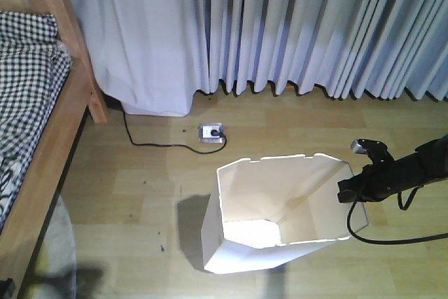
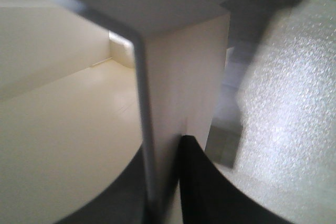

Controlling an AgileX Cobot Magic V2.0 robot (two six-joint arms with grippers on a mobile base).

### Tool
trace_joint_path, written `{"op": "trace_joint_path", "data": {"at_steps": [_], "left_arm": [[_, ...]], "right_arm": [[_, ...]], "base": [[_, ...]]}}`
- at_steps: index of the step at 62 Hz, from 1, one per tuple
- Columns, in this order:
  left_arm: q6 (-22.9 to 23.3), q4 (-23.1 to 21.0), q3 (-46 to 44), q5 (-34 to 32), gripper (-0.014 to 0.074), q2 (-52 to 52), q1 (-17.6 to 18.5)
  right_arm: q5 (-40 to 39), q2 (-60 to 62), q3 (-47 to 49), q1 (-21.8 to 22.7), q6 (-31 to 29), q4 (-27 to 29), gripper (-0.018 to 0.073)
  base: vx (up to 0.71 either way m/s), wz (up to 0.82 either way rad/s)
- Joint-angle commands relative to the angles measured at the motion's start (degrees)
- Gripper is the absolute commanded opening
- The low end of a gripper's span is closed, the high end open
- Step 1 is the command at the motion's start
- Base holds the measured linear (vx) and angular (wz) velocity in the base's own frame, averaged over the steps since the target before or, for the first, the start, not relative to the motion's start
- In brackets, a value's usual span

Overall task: Move trash bin to bedside with robot
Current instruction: 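Drive forward carrying the bin toward the bedside by the curtains, then lower the held bin onto the floor beside the bed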

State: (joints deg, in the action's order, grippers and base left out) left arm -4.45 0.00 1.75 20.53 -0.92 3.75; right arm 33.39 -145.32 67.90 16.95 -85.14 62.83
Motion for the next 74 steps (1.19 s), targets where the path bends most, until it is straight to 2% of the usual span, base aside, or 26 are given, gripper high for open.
{"op": "trace_joint_path", "data": {"at_steps": [1,41,74], "left_arm": [[0.3,0.0,1.0,-4.0,-0.0007,-1.2,0.0],[0.3,0.0,1.0,-4.0,-0.0007,-1.2,0.0],[0.3,0.0,1.0,-4.0,-0.0007,-1.2,0.0]], "right_arm": [[11.5,4.7,0.7,0.2,0.4,3.6,-0.0003],[11.5,4.7,0.7,0.2,0.4,3.6,-0.0003],[11.5,4.7,0.7,0.2,0.4,3.6,-0.0003]], "base": [[0.26,-0.05],[0.24,-0.02],[0.06,0.03]]}}
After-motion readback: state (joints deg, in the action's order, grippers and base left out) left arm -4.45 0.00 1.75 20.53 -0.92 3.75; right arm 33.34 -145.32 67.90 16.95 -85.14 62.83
